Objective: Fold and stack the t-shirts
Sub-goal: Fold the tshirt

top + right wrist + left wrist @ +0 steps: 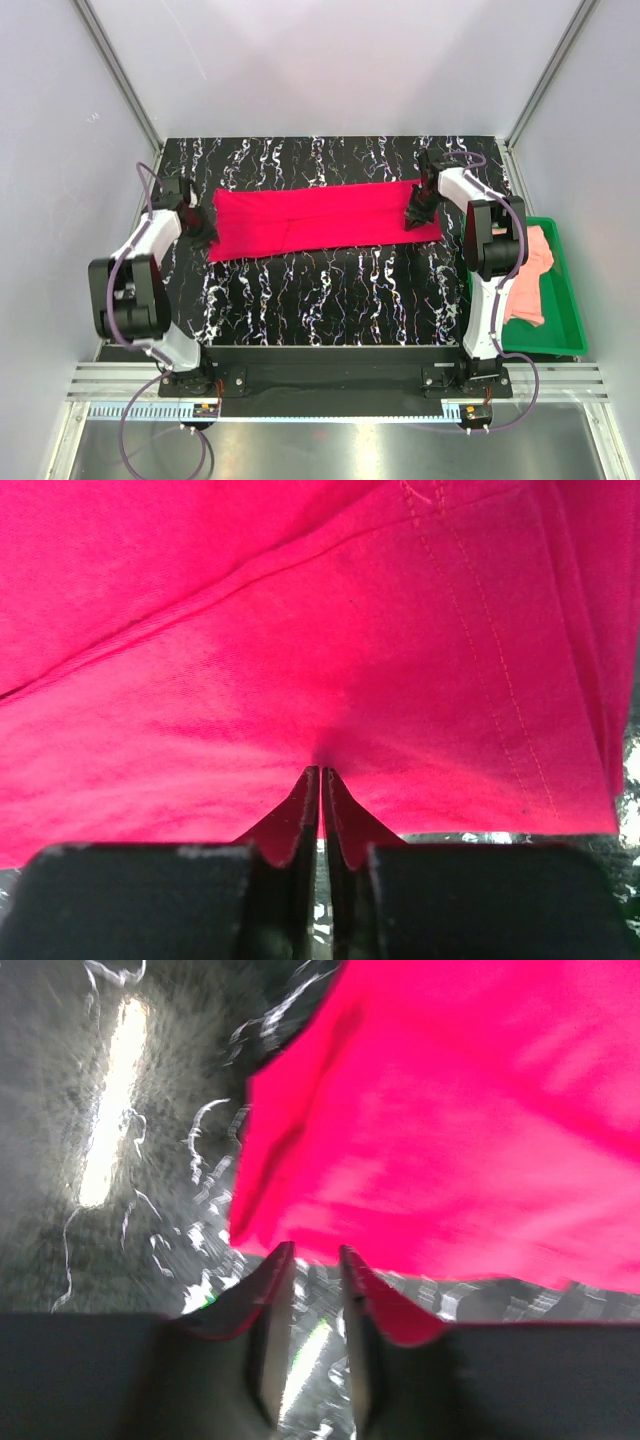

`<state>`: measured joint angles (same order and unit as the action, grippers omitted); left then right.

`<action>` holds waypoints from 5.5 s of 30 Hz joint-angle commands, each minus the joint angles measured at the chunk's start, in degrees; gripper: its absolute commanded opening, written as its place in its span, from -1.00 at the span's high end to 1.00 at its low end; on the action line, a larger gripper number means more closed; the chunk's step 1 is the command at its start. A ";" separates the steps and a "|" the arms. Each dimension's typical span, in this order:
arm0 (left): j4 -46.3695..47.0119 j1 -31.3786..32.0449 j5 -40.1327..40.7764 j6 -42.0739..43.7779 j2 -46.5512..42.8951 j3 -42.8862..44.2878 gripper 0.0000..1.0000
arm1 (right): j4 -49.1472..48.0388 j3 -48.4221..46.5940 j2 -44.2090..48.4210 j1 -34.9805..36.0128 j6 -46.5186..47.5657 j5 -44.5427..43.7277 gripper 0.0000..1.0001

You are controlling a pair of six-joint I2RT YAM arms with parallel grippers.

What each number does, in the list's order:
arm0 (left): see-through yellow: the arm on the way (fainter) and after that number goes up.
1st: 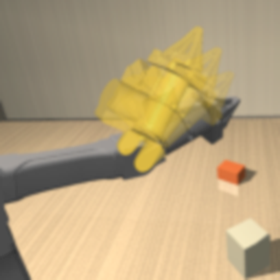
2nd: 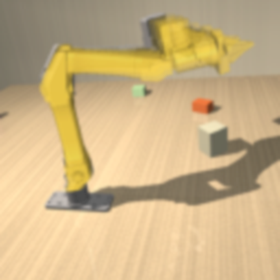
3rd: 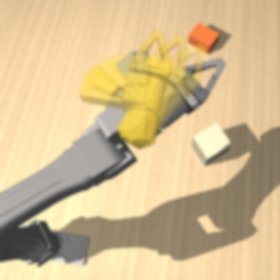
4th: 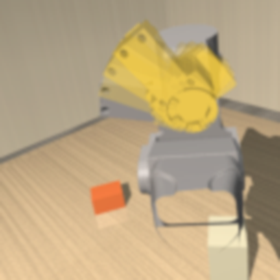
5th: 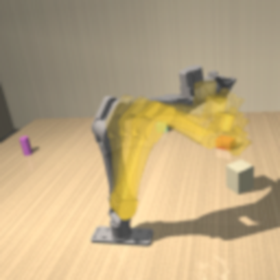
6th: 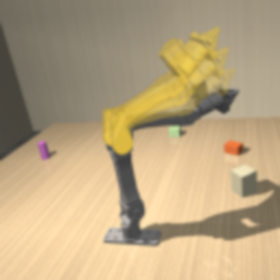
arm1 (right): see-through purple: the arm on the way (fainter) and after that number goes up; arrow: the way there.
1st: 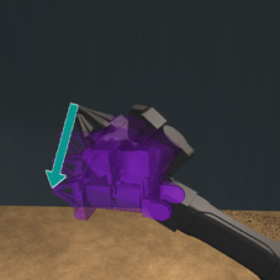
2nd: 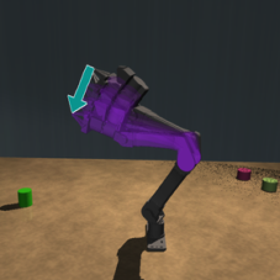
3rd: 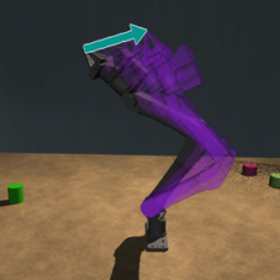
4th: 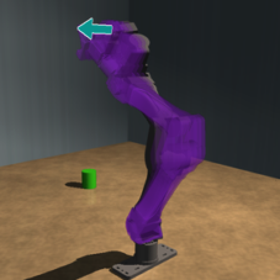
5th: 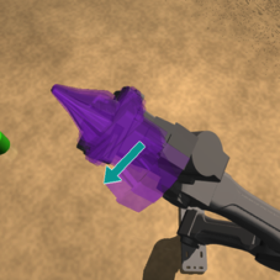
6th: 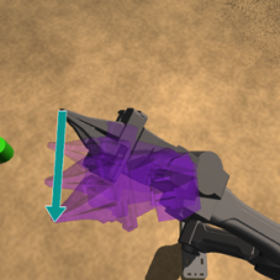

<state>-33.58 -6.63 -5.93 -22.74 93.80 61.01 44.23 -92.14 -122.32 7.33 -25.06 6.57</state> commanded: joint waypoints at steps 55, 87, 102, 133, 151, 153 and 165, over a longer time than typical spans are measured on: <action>-4.31 8.82 9.53 0.82 12.05 31.39 -0.42 | 9.91 18.77 33.46 24.57 -7.40 -8.90 -0.37; -10.17 16.92 13.76 -26.84 38.89 48.57 -0.28 | 9.30 21.48 35.32 13.94 1.15 -4.90 -0.72; -10.71 18.67 6.29 7.42 49.90 68.26 -0.26 | 4.99 8.32 18.01 13.41 9.48 -2.96 -0.82; -5.88 18.41 -8.30 10.08 53.59 68.97 -0.31 | 6.22 12.41 7.27 23.51 5.22 -7.54 -0.93; 0.10 17.62 -18.06 10.09 42.10 70.65 -0.51 | 13.42 -0.29 13.60 37.49 -8.63 -6.28 -1.00; 1.33 16.83 -19.29 7.28 35.27 69.60 -0.52 | 15.09 -3.04 13.25 37.40 -5.98 -11.91 -0.99; 0.10 11.73 -1.27 -2.04 -2.00 39.23 -0.49 | -2.11 -21.92 -1.39 33.63 18.61 -20.10 -0.99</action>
<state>-31.92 5.30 -12.95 -21.63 95.79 109.43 50.48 -107.83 -117.64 41.95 -16.38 -9.69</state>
